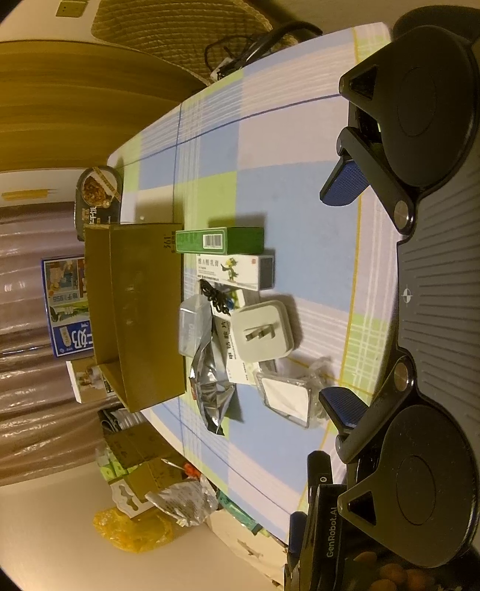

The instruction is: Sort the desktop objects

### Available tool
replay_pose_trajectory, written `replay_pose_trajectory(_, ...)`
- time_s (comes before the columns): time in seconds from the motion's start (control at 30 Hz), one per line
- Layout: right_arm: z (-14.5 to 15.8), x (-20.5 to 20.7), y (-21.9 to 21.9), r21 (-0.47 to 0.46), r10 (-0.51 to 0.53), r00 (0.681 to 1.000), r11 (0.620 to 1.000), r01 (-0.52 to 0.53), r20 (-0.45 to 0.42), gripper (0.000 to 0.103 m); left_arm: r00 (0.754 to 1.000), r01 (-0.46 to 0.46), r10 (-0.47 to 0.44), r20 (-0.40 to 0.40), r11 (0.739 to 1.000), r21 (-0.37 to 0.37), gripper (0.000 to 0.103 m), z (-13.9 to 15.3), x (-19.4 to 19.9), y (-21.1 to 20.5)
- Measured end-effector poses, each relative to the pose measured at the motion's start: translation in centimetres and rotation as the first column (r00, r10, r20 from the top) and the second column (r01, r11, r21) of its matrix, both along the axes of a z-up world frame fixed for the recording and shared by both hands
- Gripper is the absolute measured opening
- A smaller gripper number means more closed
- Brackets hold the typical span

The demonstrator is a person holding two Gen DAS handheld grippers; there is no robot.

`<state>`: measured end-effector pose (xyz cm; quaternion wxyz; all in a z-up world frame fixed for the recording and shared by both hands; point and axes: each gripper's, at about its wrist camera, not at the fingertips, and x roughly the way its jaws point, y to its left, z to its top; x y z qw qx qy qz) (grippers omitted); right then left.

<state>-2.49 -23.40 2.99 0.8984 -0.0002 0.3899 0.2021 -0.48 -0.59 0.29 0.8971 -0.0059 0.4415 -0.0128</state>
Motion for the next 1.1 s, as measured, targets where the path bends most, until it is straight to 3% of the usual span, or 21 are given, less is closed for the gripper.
replay_pose_trajectory(0.1,-0.1,-0.1,0.0,-0.004,0.001,1.0,1.0,-0.001,-0.002,0.101,1.0,-0.005,0.005,-0.003,1.0,0.0,0.102,0.0,0.1,0.0)
replay_pose_trajectory(0.13,-0.2,-0.1,0.1,-0.006,0.002,1.0,1.0,-0.002,-0.003,0.101,0.998,-0.061,0.061,-0.005,0.998,0.002,0.102,0.0,0.1,0.0)
replay_pose_trajectory(0.53,-0.4,-0.1,0.0,-0.014,0.008,1.0,1.0,-0.008,-0.013,0.101,0.996,-0.082,0.081,-0.021,0.996,-0.019,0.102,-0.2,0.2,0.2)
replay_pose_trajectory(1.1,-1.6,1.1,-0.4,-0.022,0.002,1.0,1.0,-0.002,-0.028,0.101,1.0,0.018,-0.018,-0.003,1.0,-0.011,0.102,-1.0,2.5,-2.0)
